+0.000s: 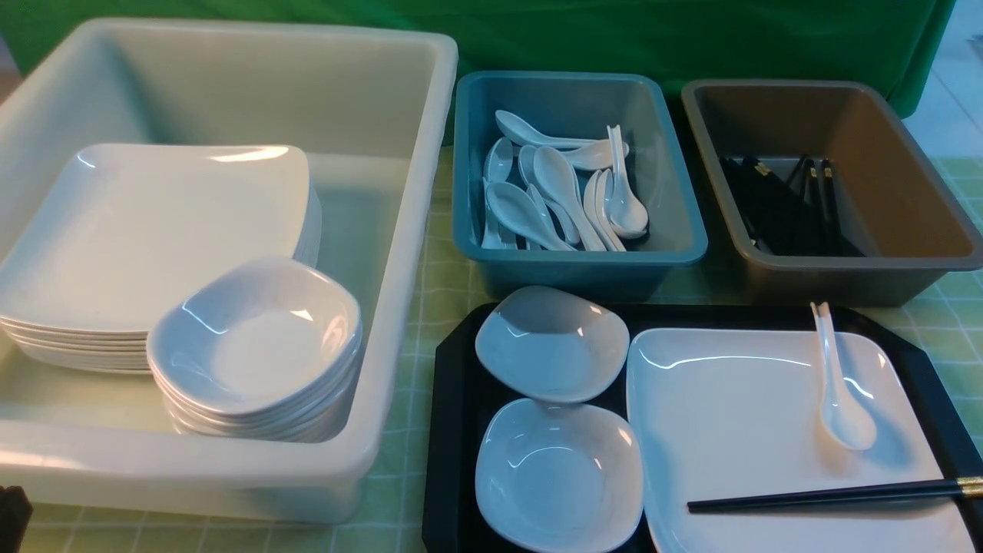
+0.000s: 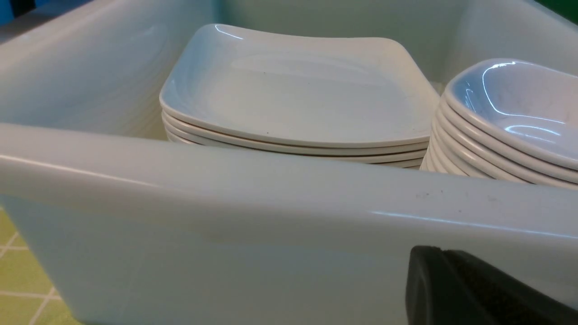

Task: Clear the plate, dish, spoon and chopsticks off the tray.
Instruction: Use the right arm to grab a pair of chopsticks from the plate

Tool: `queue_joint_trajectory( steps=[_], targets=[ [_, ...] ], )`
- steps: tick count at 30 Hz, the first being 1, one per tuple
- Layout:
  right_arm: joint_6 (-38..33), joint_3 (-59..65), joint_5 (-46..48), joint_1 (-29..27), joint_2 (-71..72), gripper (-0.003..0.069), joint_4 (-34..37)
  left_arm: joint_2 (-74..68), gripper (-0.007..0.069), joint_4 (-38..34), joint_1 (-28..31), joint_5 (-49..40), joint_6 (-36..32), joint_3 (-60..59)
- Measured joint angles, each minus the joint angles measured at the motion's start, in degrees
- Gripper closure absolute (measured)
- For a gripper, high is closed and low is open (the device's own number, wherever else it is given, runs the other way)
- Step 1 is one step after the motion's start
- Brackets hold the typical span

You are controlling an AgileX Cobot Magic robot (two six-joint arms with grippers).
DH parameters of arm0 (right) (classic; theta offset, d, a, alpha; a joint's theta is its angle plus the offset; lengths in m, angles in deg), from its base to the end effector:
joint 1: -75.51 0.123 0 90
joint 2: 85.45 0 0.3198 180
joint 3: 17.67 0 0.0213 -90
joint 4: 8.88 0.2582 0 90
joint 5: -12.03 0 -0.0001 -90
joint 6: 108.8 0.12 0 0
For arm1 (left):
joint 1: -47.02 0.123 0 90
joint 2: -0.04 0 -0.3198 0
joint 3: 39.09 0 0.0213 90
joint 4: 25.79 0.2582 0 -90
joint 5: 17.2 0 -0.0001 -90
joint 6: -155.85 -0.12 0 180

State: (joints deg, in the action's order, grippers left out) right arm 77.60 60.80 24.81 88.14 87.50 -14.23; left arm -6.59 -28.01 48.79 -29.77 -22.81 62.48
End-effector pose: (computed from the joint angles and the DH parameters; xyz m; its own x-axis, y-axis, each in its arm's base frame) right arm 0.0562 0.0101 0.1863 -0.1440 -0.0111 -0.9895 -0.1958 0.9805 0.0175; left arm 0.0567 0.0007 0.1874 -0.1309 -0.0652 -0.9892 -0.0306 0.9976 -0.0617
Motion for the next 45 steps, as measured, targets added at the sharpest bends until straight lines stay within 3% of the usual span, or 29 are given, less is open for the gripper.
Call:
queue_joint_trajectory(
  steps=[16,23,25,28,31,34,36,40,42,45],
  targets=[
    [1.5,0.0,-0.4,0.0,0.0,0.0417,1.2,0.0,0.0626,0.0,0.0,0.0,0.0,0.0],
    [29.6,0.0,-5.2,0.0,0.0,0.0417,12.9,0.0,0.0626,0.0,0.0,0.0,0.0,0.0],
    [34.2,0.0,-5.9,0.0,0.0,0.0417,13.6,0.0,0.0626,0.0,0.0,0.0,0.0,0.0],
    [35.5,0.0,-7.2,0.0,0.0,0.0426,13.8,0.0,0.0625,0.0,0.0,0.0,0.0,0.0],
    [34.7,-0.6,-7.2,0.1,0.0,0.0503,14.0,0.0,0.0623,0.1,0.0,0.0,0.0,0.0],
    [28.6,-6.2,-5.8,0.9,-0.6,0.0617,14.0,0.0,0.0621,0.3,0.0,0.0,0.0,0.0],
    [25.1,-10.7,-4.4,1.0,-2.1,0.0630,13.4,0.0,0.0619,0.3,0.0,0.0,0.0,0.0],
    [16.9,-25.2,8.9,1.0,-13.2,0.0649,6.5,0.0,0.0612,0.3,0.0,0.0,0.0,0.0],
    [13.4,-34.0,23.8,1.0,-23.2,0.0649,0.5,0.0,0.0610,0.3,0.0,0.0,0.0,0.0],
    [9.1,-40.0,37.0,1.0,-34.9,0.0643,-3.0,0.0,0.0607,0.4,0.0,0.0,0.0,0.0]
  ],
)
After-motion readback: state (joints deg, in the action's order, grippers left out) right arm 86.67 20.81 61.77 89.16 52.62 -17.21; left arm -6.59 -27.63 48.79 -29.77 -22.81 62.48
